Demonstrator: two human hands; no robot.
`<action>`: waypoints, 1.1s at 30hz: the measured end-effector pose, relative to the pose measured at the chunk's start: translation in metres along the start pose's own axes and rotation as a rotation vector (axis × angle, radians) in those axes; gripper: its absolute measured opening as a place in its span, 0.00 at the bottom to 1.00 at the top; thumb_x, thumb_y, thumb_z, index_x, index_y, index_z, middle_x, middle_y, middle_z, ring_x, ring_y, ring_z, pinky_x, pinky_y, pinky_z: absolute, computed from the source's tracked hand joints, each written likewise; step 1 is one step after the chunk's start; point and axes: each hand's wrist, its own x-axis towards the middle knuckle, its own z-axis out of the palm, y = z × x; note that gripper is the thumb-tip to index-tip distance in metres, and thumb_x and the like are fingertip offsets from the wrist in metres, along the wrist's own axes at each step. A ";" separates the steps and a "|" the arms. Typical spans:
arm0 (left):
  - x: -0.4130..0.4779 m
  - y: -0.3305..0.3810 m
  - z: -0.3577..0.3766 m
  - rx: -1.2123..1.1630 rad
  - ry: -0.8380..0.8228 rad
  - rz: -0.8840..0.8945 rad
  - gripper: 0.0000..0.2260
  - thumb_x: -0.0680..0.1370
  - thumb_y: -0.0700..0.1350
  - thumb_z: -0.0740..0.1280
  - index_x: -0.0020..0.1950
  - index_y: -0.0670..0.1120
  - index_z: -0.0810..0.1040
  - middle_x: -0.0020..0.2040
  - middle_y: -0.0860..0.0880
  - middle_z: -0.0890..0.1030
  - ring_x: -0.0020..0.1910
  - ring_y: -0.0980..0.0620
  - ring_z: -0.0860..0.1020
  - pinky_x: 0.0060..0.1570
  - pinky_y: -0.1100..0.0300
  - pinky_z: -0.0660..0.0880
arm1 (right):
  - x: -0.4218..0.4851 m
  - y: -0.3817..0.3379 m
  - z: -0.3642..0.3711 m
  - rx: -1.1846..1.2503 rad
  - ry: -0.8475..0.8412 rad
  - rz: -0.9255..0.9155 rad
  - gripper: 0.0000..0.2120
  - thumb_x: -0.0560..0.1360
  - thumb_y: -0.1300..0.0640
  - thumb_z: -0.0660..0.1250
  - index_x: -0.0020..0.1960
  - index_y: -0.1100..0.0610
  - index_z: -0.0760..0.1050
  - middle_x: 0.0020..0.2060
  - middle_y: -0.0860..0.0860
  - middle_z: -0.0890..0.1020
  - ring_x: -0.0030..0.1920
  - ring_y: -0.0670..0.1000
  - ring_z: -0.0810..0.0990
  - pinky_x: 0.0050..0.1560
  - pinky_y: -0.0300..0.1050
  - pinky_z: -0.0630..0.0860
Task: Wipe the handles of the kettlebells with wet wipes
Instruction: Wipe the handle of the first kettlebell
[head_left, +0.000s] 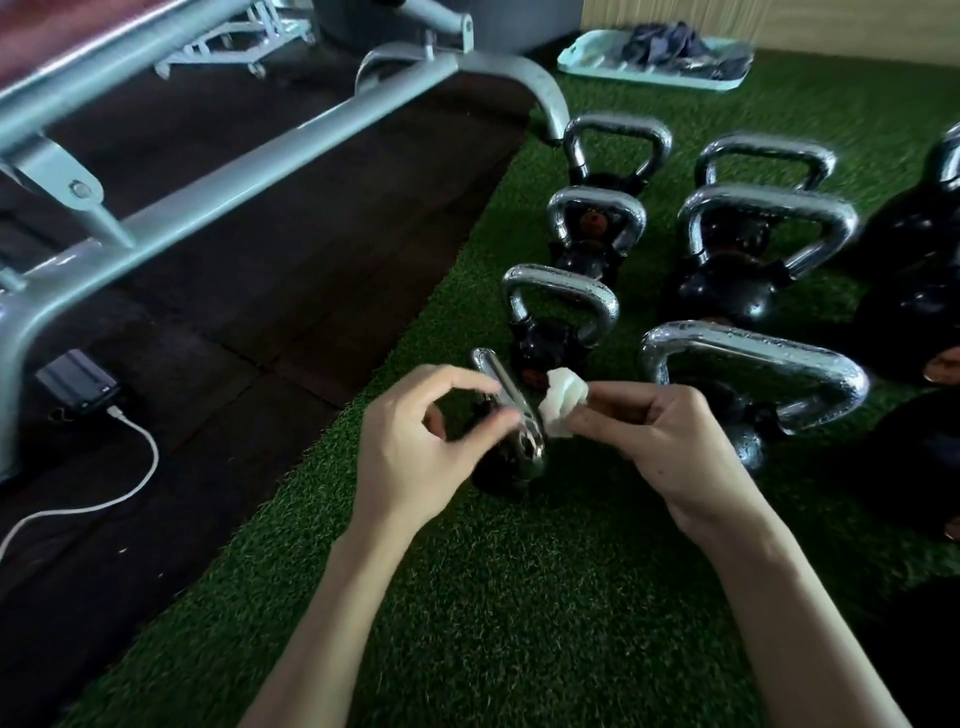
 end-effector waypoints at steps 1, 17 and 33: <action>0.004 0.000 0.003 0.022 0.041 -0.122 0.15 0.70 0.59 0.79 0.54 0.57 0.84 0.49 0.64 0.82 0.38 0.59 0.79 0.35 0.61 0.74 | 0.002 0.002 -0.001 -0.035 0.083 -0.005 0.11 0.67 0.57 0.80 0.49 0.51 0.87 0.43 0.49 0.88 0.49 0.52 0.87 0.56 0.46 0.81; 0.009 -0.031 -0.028 -0.211 -0.322 -0.659 0.33 0.67 0.58 0.80 0.71 0.62 0.75 0.55 0.58 0.86 0.56 0.72 0.79 0.56 0.72 0.69 | 0.017 0.028 0.042 -0.047 -0.105 0.087 0.12 0.69 0.56 0.80 0.52 0.50 0.87 0.44 0.46 0.88 0.49 0.47 0.87 0.57 0.45 0.80; -0.006 -0.070 -0.051 -0.321 -0.385 -0.573 0.32 0.70 0.45 0.78 0.73 0.52 0.75 0.58 0.64 0.82 0.64 0.67 0.77 0.55 0.76 0.72 | 0.083 0.067 0.092 -0.498 0.087 -0.224 0.12 0.71 0.57 0.77 0.55 0.53 0.86 0.48 0.46 0.88 0.49 0.43 0.85 0.53 0.41 0.81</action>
